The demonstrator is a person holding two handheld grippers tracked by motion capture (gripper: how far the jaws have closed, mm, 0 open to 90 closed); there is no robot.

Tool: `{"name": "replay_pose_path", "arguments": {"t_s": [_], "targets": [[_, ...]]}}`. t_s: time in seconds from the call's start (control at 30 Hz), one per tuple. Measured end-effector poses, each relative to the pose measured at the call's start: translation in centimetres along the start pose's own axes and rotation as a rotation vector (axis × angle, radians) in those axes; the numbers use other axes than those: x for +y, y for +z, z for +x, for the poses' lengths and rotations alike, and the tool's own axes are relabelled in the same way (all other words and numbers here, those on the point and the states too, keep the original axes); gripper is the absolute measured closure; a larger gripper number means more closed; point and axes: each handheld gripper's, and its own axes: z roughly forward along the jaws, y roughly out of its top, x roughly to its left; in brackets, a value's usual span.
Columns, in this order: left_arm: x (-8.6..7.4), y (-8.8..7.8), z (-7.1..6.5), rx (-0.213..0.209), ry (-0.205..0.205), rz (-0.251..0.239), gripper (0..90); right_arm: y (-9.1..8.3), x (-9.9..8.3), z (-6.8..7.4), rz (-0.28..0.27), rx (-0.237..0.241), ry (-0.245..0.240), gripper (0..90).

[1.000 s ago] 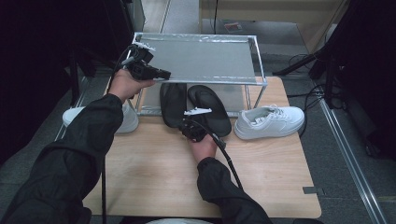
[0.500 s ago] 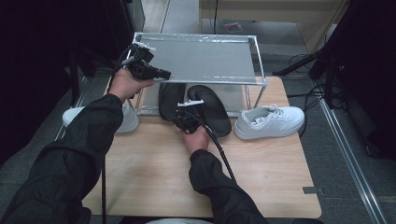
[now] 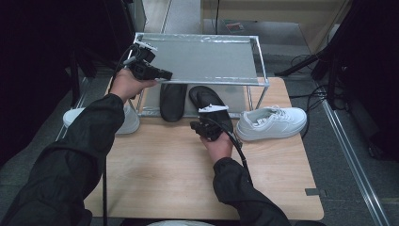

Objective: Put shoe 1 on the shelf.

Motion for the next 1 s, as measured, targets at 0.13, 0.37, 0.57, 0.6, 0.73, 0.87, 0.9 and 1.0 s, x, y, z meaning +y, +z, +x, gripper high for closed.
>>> {"name": "replay_pose_path", "arguments": {"t_s": [0.13,0.37,0.57,0.6,0.73,0.87,0.9,1.0], "targets": [[0.0,0.0,0.1,-0.005,-0.005,-0.001,87.5,-1.8,-0.7,-0.8,-0.002,-0.008,-0.019,89.1],[0.0,0.0,0.1,-0.006,-0.002,-0.001,87.5,-4.7,-2.5,-2.6,0.003,-0.041,-0.028,89.1],[0.0,0.0,0.0,-0.004,0.001,0.0,87.4,-6.4,-4.0,-4.1,-0.002,-0.076,-0.005,89.1],[0.0,0.0,0.0,-0.002,0.002,0.0,87.4,-6.6,-4.2,-4.3,0.0,-0.078,0.002,89.0],[0.0,0.0,0.0,0.003,0.008,0.003,87.4,-7.3,-5.0,-5.2,0.007,-0.093,0.016,89.1],[0.1,0.0,-0.1,0.006,0.01,0.007,87.2,-7.7,-5.5,-5.9,0.029,-0.12,0.013,89.1],[0.1,0.0,-0.1,0.006,0.01,0.006,87.2,-7.8,-5.7,-6.0,0.033,-0.125,0.008,89.1],[0.1,0.0,-0.1,0.008,0.011,0.006,86.7,-7.7,-6.1,-6.4,0.043,-0.141,0.004,89.2]]}}
